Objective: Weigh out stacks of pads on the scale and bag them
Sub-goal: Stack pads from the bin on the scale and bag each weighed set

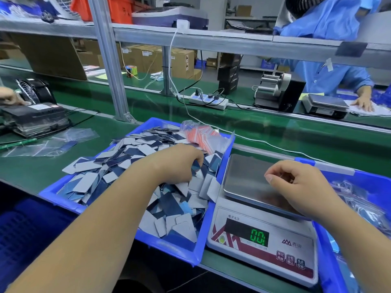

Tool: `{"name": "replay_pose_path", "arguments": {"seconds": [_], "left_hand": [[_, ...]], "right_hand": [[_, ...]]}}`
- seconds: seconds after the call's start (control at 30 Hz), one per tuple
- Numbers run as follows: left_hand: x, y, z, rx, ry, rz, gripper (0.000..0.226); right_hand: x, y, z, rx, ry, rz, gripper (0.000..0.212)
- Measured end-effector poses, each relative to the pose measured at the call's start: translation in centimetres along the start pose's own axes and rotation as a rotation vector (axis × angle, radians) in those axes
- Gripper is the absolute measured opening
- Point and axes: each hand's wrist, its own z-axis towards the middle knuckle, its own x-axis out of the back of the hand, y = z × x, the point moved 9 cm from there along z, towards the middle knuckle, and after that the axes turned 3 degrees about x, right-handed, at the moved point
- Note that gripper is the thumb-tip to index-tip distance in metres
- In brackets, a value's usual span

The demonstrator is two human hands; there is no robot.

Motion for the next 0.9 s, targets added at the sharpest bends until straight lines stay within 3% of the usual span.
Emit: {"name": "replay_pose_path", "arguments": {"seconds": [0.3,0.5,0.6,0.67,0.73,0.9], "left_hand": [[1.5,-2.0,1.1,0.011,0.100,-0.312,0.026],[2.9,-4.4,1.4,0.150,0.312,-0.693,0.031],[1.6,-3.2,1.5,0.149,0.233,-0.820,0.031],[-0.5,-1.4,1.4,0.126,0.053,-0.732,0.033],[-2.2,-0.1,1.3,0.109,-0.064,-0.488,0.038],[-2.1,1.7,1.4,0.033,-0.062,-0.076,0.064]], "right_hand": [[0.1,0.3,0.1,-0.005,0.007,0.003,0.019],[0.3,0.3,0.1,-0.008,0.007,0.016,0.018],[0.2,0.3,0.1,-0.011,0.005,0.017,0.018],[0.1,0.4,0.1,-0.014,0.000,0.016,0.018],[0.1,0.4,0.1,-0.017,-0.007,0.012,0.018],[0.0,0.5,0.1,-0.021,-0.026,0.005,0.016]]}}
